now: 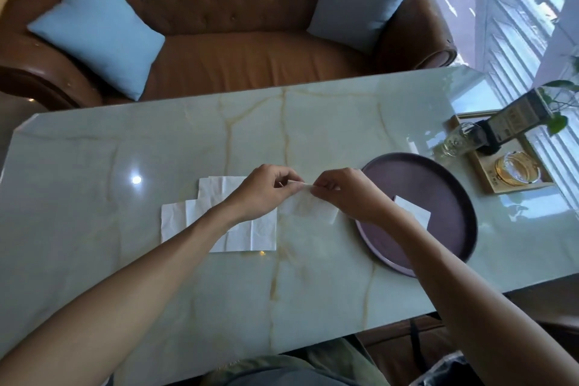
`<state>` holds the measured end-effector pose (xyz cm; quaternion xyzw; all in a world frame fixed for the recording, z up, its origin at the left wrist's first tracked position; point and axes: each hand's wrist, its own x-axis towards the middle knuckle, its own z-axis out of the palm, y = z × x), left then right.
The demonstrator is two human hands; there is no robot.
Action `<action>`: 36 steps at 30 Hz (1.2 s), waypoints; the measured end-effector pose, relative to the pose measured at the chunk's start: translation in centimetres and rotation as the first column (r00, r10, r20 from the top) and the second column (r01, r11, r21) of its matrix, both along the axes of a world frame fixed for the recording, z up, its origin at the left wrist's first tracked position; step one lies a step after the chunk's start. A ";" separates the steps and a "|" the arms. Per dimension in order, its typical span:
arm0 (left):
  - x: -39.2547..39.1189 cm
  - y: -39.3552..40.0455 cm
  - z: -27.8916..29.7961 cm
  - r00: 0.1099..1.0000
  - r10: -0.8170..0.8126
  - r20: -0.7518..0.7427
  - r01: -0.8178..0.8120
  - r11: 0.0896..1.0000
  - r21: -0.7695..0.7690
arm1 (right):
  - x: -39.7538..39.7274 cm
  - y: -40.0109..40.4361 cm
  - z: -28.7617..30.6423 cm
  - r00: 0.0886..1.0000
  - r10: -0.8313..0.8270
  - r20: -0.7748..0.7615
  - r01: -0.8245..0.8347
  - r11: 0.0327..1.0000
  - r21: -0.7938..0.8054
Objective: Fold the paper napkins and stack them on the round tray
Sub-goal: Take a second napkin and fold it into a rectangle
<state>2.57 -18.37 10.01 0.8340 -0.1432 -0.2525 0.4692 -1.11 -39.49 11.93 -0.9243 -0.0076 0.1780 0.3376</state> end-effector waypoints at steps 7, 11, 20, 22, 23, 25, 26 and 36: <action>0.7 -6.6 -1.1 0.997 0.044 -0.058 -0.049 0.995 -0.088 | -1.9 -8.8 -1.5 0.990 -0.137 -0.026 0.139 0.970 0.201; 0.9 -11.3 -2.5 0.991 -0.004 -0.134 -0.010 0.994 -0.105 | -5.0 -15.8 -5.0 0.916 -0.361 -0.174 0.399 0.859 0.321; 0.8 -21.7 -7.1 0.949 -0.144 -0.280 0.110 0.985 -0.134 | -7.8 -19.7 -10.0 0.715 -0.433 -0.549 0.699 0.441 0.563; 1.0 -23.4 -8.9 0.939 -0.102 -0.329 0.066 0.991 -0.118 | -7.8 -20.6 -11.2 0.640 -0.528 -0.558 0.766 0.376 0.522; 1.0 -24.2 -9.8 0.930 -0.065 -0.362 0.030 0.994 -0.101 | -7.8 -21.1 -11.8 0.607 -0.560 -0.564 0.791 0.353 0.500; 0.8 -25.9 -11.7 0.896 0.035 -0.443 -0.062 0.997 -0.047 | -7.7 -22.0 -13.0 0.550 -0.603 -0.578 0.830 0.319 0.457; 0.6 -26.6 -12.8 0.876 0.081 -0.476 -0.101 0.995 -0.016 | -7.6 -22.5 -13.6 0.534 -0.616 -0.579 0.841 0.314 0.440; -0.2 -31.4 -18.3 0.903 0.257 -0.343 -0.203 0.962 0.185 | -6.9 -25.5 -17.8 0.454 -0.713 -0.535 0.891 0.381 0.248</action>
